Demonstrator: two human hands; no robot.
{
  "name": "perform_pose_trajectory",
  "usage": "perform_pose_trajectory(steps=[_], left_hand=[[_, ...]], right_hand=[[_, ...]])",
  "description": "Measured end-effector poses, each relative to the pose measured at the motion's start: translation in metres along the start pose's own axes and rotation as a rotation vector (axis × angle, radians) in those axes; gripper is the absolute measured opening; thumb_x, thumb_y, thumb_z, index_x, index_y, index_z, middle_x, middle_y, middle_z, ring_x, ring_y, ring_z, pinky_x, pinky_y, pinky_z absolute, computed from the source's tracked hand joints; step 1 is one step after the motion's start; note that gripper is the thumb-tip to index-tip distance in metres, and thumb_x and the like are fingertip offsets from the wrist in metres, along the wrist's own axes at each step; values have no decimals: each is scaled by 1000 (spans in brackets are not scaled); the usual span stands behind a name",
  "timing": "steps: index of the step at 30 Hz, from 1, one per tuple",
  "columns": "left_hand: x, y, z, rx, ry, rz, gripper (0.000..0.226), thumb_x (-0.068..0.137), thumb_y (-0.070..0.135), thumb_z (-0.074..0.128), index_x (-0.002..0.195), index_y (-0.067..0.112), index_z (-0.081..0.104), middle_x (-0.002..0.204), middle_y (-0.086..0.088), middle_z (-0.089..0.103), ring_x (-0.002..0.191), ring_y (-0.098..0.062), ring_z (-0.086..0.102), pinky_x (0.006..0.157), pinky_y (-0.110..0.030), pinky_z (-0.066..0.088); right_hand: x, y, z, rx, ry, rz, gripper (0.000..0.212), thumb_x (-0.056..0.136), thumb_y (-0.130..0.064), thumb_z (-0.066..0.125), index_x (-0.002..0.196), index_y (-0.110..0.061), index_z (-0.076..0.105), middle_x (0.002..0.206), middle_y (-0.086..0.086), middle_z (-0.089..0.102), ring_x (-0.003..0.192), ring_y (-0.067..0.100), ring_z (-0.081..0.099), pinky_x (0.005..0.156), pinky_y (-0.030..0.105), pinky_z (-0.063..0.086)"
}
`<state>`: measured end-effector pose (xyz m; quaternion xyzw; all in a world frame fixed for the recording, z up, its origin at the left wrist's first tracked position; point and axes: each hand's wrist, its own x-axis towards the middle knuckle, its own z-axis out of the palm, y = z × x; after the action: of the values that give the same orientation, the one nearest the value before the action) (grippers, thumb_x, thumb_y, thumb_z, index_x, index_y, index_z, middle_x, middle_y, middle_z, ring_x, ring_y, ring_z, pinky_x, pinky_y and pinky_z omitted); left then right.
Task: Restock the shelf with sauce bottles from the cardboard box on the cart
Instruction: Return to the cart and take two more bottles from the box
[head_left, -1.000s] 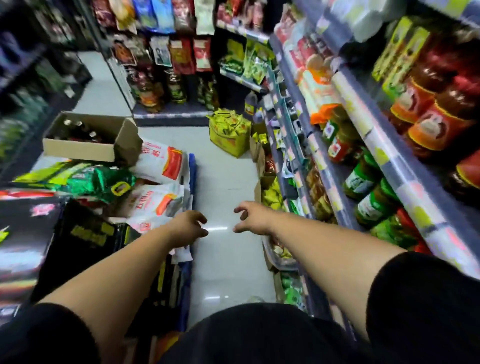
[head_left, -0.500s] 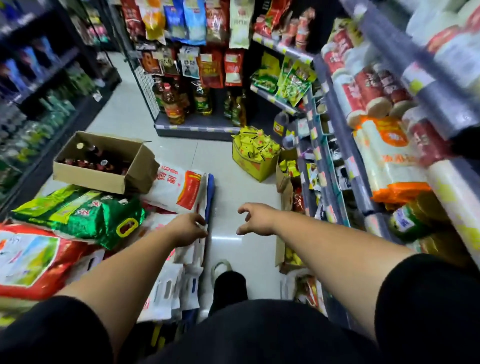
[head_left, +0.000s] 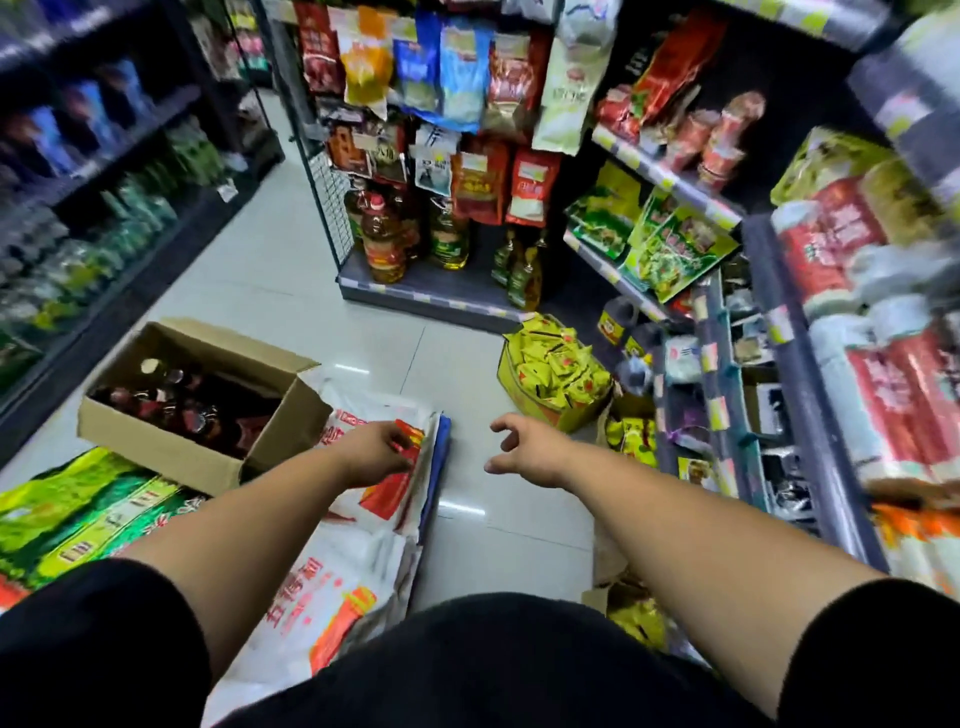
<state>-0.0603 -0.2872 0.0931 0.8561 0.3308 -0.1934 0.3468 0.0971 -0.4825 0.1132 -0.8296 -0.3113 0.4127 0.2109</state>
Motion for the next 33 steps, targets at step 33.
perform_pose_trajectory(steps=[33], left_hand=[[66, -129, -128, -833, 828, -865, 35, 83, 18, 70, 117, 19, 62, 106, -7, 65, 83, -19, 58, 72, -24, 42]], right_hand=[[361, -326, 11, -587, -762, -681, 60, 82, -29, 76, 135, -24, 51, 119, 7, 60, 103, 28, 63, 87, 42, 58]])
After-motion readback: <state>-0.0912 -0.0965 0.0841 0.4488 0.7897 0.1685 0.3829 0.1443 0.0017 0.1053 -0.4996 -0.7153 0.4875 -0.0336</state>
